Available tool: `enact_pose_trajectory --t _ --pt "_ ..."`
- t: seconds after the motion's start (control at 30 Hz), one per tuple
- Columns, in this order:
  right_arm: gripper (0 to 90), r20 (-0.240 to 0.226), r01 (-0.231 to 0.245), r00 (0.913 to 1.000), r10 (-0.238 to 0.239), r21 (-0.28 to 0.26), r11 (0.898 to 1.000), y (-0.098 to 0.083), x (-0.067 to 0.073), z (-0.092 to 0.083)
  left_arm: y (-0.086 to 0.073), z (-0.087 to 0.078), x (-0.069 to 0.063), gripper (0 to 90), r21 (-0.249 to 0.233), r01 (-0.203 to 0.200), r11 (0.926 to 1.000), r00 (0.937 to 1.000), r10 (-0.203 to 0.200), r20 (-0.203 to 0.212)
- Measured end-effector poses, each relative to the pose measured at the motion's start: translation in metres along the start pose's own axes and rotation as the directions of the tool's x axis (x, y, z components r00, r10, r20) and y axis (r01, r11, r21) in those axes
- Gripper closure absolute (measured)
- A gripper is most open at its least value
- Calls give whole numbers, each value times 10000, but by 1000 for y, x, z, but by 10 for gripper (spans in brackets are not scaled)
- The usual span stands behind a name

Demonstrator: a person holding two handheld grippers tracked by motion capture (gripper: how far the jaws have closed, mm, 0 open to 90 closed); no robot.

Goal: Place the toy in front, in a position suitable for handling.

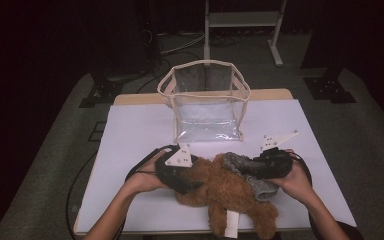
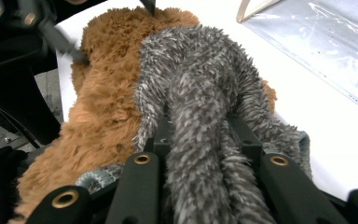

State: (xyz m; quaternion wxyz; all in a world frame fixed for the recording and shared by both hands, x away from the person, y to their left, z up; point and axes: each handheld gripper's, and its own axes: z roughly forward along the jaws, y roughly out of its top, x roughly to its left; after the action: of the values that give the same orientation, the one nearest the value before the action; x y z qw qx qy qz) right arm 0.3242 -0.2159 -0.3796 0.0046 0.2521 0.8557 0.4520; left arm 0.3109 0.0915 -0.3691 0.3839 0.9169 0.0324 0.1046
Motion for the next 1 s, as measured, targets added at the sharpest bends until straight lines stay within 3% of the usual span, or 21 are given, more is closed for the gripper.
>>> enact_pose_trajectory --t 0.1,0.2,0.33,0.43,0.53,0.67,0.8,0.93,1.0 --pt "686 -53 -12 10000 12 41 10000 2 -2 1 2 16 -4 123 84 -432 9990 9990 431 132" --pt "686 -109 -33 9999 34 85 10000 3 -4 1 4 25 -2 180 176 -554 9983 9985 554 -6" --pt "686 -111 -149 9998 150 25 9999 10 -13 -1 5 22 5 381 531 164 9985 9993 -145 -345" --pt "685 -158 -66 9999 66 7 10000 24 -21 3 10 19 13 410 1032 371 9940 9950 -272 -958" --pt "685 -37 112 9999 -111 122 9999 41 -29 5 12 15 22 424 1522 359 9877 9818 -64 -1898" --pt "685 100 227 9997 -228 127 9997 62 -37 11 6 11 32 424 1683 888 9817 9657 -435 -2559" --pt "684 -6 257 9997 -257 470 9986 70 -43 29 1 8 28 419 1354 1080 9849 9653 -713 -2514" --pt "686 -459 426 9982 -393 725 9965 63 -37 40 -6 -2 22 385 978 1084 9893 9757 -870 -2010" --pt "689 -689 505 9966 -453 756 9959 56 -29 41 -7 -10 20 358 519 1176 9917 9804 -1076 -1651"
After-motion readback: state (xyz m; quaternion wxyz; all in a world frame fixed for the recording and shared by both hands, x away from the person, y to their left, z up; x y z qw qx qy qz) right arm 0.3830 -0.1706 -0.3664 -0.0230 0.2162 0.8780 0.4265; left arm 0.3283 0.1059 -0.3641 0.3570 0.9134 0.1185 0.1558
